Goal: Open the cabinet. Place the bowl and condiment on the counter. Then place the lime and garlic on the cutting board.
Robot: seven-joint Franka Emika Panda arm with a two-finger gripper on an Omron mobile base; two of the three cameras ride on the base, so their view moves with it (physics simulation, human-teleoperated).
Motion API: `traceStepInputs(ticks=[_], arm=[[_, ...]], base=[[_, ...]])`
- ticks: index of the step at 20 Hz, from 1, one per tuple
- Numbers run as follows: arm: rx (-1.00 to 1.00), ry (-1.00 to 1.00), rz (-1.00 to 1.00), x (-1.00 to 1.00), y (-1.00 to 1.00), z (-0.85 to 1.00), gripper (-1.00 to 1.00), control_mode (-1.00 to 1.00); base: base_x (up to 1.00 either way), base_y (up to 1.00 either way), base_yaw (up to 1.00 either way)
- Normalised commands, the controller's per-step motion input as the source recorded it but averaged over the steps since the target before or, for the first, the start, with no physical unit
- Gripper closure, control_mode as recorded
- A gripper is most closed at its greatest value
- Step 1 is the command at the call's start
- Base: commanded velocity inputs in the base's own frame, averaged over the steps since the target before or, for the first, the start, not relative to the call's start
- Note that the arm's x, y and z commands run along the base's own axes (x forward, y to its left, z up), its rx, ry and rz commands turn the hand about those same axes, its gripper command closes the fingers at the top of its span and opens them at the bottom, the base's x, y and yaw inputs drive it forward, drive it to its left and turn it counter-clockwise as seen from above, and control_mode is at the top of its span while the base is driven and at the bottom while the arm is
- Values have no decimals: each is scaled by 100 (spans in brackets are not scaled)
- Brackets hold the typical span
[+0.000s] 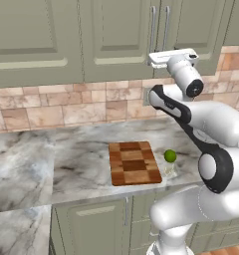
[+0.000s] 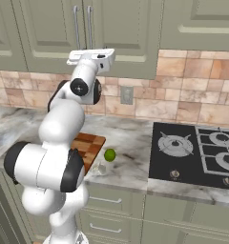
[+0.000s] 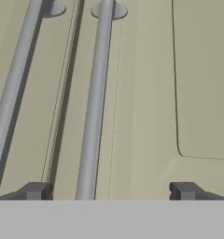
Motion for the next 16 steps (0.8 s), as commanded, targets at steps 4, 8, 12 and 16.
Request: traceStepInputs(ticks=[4, 8, 12, 16], arm=[[0, 0, 0, 26, 0, 0, -100, -100], [0, 0, 0, 22, 3, -1, 100, -100], [0, 0, -2, 20, 17, -5, 100, -100], [0, 0, -5, 22, 25, -8, 100, -100]], base=[[0, 0, 0], [0, 0, 0], [0, 0, 0], [0, 0, 0]])
